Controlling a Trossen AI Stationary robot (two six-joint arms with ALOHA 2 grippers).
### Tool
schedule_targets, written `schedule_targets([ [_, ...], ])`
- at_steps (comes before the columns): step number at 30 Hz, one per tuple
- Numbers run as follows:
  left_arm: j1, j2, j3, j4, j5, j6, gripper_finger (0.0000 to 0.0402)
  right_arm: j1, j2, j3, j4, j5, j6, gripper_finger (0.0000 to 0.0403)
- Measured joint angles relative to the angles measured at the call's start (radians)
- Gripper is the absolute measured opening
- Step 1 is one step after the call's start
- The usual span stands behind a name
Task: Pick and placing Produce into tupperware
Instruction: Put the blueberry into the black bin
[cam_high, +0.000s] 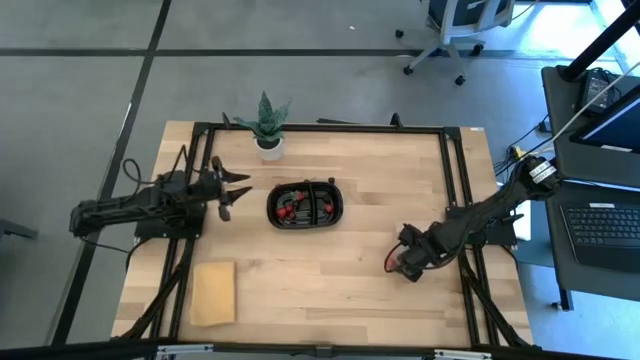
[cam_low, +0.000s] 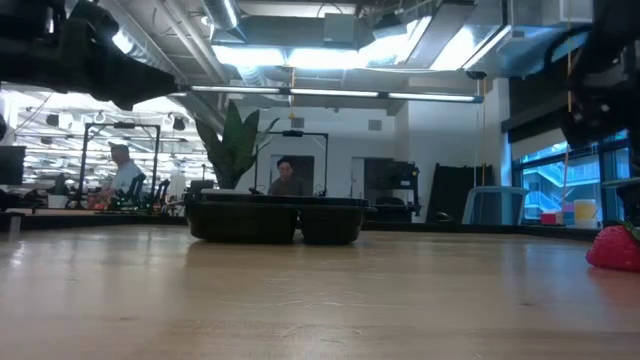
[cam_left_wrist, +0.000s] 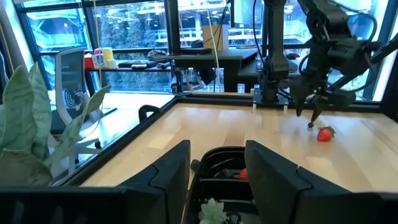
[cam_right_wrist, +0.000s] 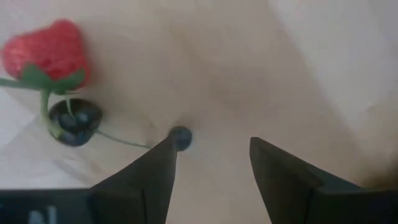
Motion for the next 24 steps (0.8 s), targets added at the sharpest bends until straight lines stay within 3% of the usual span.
schedule_targets([
  [6, 0.000, -0.051, 0.000, -0.076, -0.001, -0.001, 0.0147, 0.021, 0.000, -0.072, 0.163, -0.009, 0.014, 0.0206],
  [15, 0.000, -0.051, 0.000, -0.096, -0.002, 0.004, 0.0147, 0.021, -0.002, -0.089, 0.185, -0.005, 0.013, 0.0202],
  [24, 0.000, -0.051, 0.000, -0.094, -0.002, 0.000, 0.0147, 0.021, -0.001, -0.091, 0.175, 0.015, 0.017, 0.0137],
])
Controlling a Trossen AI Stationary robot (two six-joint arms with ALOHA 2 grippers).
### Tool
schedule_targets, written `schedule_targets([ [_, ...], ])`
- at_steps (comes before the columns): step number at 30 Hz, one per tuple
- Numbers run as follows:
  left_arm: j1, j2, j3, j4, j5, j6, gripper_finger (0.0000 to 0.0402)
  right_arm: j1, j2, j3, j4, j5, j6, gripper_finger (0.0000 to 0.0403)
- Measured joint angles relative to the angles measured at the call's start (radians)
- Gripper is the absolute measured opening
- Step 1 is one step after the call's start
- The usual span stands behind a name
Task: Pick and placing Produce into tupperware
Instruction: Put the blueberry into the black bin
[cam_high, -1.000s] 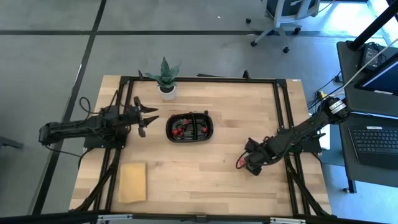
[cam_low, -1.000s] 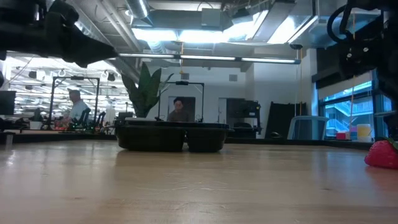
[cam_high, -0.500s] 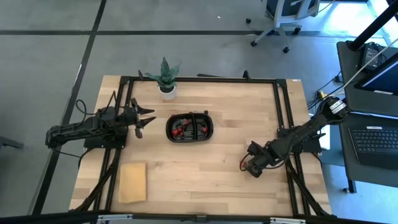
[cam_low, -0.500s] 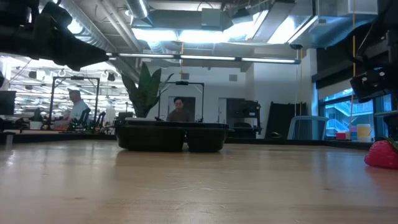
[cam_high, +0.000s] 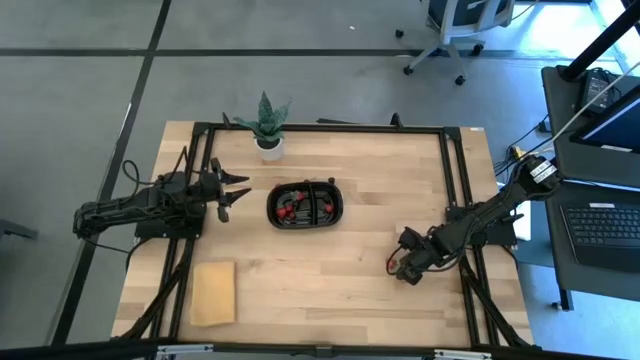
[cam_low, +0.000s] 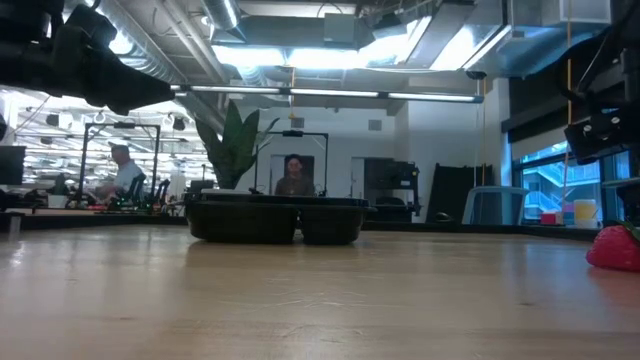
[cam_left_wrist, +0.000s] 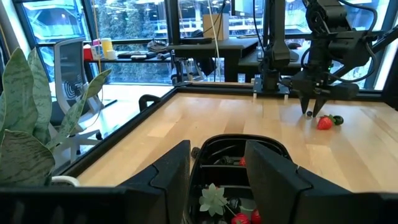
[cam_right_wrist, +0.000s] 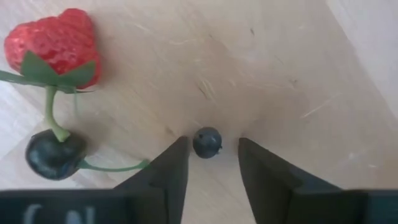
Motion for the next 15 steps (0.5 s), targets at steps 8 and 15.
schedule_targets([
  [8, 0.000, 0.000, 0.000, 0.000, 0.000, -0.001, 0.0147, 0.000, 0.000, 0.000, 0.004, 0.006, -0.006, 0.0084],
  [15, 0.000, 0.000, 0.000, 0.000, 0.000, -0.001, 0.0147, 0.000, 0.001, 0.000, 0.005, 0.009, -0.009, 0.0045],
])
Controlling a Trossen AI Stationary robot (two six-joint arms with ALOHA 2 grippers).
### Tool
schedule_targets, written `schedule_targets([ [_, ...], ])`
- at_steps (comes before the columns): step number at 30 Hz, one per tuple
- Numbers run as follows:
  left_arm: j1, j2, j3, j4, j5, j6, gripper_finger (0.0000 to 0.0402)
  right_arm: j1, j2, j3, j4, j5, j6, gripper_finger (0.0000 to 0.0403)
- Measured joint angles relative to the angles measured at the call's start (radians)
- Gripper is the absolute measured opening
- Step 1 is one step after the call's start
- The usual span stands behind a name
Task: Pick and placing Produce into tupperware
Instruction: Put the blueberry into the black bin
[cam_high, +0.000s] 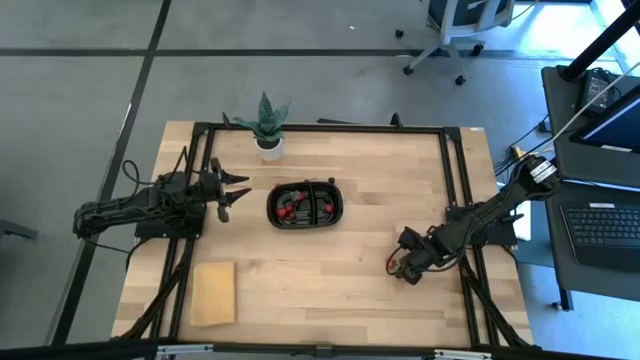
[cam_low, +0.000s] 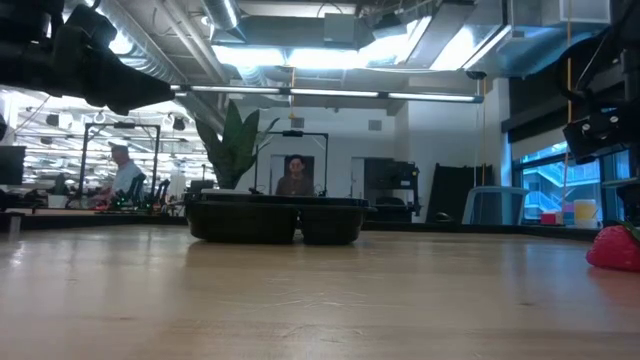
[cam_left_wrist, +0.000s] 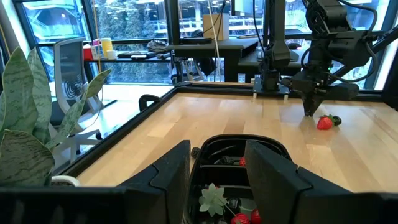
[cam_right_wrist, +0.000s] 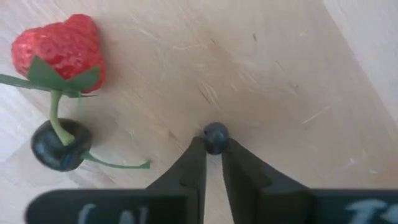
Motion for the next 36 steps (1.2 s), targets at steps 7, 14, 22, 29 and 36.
schedule_targets([
  [7, 0.000, 0.000, 0.000, -0.007, 0.000, -0.001, 0.0147, 0.000, 0.000, 0.000, -0.001, 0.000, -0.001, 0.0033],
  [14, 0.000, 0.000, 0.000, -0.008, 0.000, -0.002, 0.0147, 0.000, 0.000, 0.000, -0.002, 0.000, -0.001, 0.0039],
  [22, -0.001, 0.000, 0.000, -0.020, 0.000, -0.014, 0.0147, -0.001, 0.001, 0.000, -0.002, -0.001, 0.002, 0.0059],
  [29, -0.001, 0.000, 0.000, -0.075, 0.000, -0.053, 0.0147, -0.007, 0.001, 0.000, 0.001, 0.011, 0.004, 0.0075],
  [36, -0.001, 0.000, 0.000, -0.085, 0.000, -0.053, 0.0147, -0.008, 0.001, -0.001, 0.009, 0.018, 0.004, 0.0088],
])
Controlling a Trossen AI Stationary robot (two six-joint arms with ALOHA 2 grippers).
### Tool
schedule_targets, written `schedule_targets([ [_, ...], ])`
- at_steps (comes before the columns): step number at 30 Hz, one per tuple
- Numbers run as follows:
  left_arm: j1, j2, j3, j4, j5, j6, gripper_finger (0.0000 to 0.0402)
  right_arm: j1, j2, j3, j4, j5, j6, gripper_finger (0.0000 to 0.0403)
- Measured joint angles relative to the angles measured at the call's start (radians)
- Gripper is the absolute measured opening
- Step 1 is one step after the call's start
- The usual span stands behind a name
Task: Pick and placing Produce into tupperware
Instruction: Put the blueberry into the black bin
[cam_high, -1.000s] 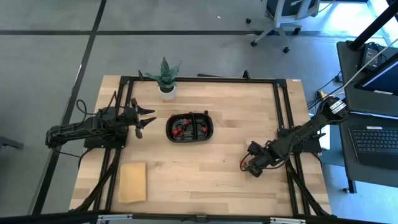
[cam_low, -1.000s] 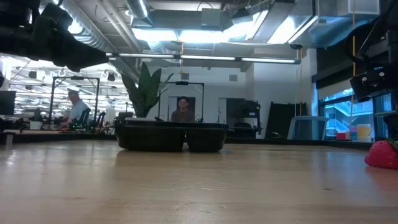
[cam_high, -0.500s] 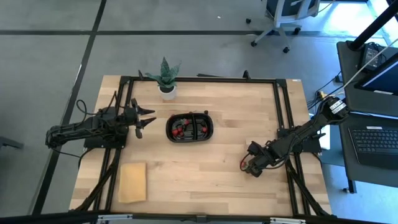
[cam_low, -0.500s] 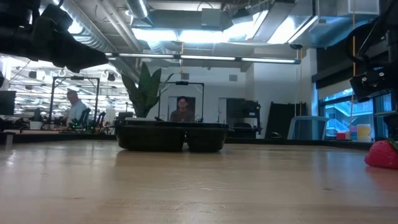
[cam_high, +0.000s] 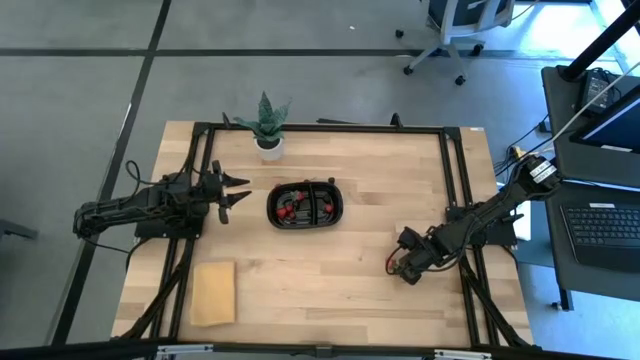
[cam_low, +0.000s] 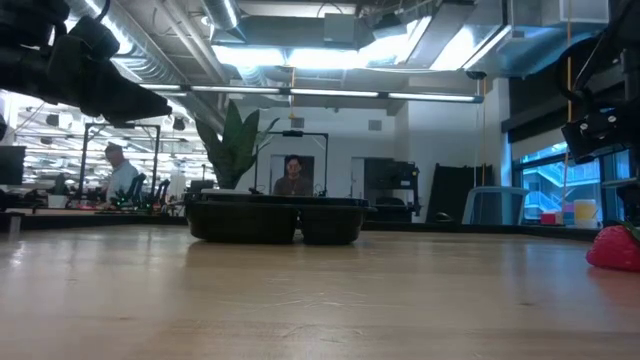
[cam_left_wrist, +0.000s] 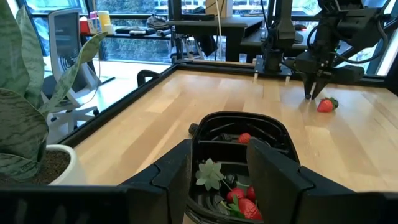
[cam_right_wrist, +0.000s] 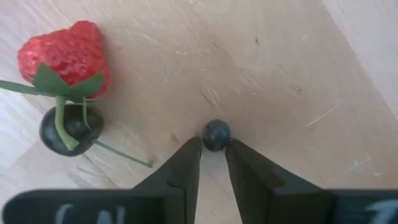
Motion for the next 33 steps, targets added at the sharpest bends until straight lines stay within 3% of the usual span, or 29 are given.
schedule_targets([
  [28, 0.000, 0.000, 0.000, 0.002, 0.000, 0.001, 0.0147, -0.001, 0.000, 0.000, 0.006, 0.050, -0.003, 0.0104],
  [33, 0.000, 0.000, 0.000, 0.002, 0.000, 0.001, 0.0147, -0.001, 0.000, 0.000, 0.005, 0.052, -0.003, 0.0084],
])
